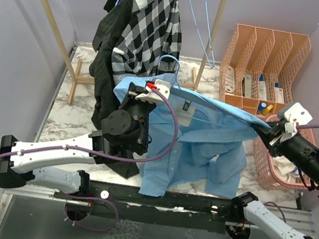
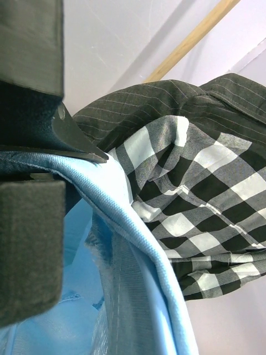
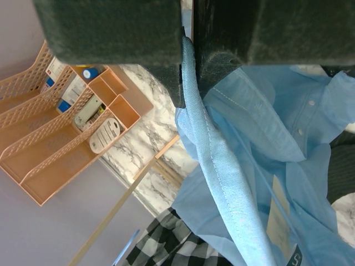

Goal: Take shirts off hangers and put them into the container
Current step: Remove the shirt from the hanger.

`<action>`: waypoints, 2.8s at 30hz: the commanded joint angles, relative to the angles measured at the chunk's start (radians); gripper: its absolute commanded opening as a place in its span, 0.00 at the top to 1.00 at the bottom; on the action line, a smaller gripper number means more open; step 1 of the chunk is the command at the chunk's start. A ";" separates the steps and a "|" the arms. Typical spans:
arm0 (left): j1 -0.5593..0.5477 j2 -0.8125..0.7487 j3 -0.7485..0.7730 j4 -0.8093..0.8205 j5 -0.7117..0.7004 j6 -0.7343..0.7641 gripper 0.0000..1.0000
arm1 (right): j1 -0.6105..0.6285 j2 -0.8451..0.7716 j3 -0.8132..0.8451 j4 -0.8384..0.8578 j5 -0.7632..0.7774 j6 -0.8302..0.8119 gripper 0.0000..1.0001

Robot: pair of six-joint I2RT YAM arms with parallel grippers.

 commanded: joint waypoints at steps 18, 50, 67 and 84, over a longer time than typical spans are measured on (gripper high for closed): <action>-0.008 -0.078 0.001 0.056 -0.106 -0.106 1.00 | -0.020 -0.051 -0.053 -0.248 -0.209 -0.092 0.65; -0.103 0.299 0.148 0.053 -0.149 -0.070 1.00 | -0.021 0.011 0.198 -0.250 -0.368 -0.023 0.40; -0.115 0.338 0.156 0.056 -0.075 -0.184 1.00 | -0.021 0.067 0.131 -0.248 -0.384 0.006 0.99; -0.207 0.274 0.021 0.053 -0.102 -0.294 0.30 | -0.024 0.126 0.191 -0.177 -0.154 0.063 0.99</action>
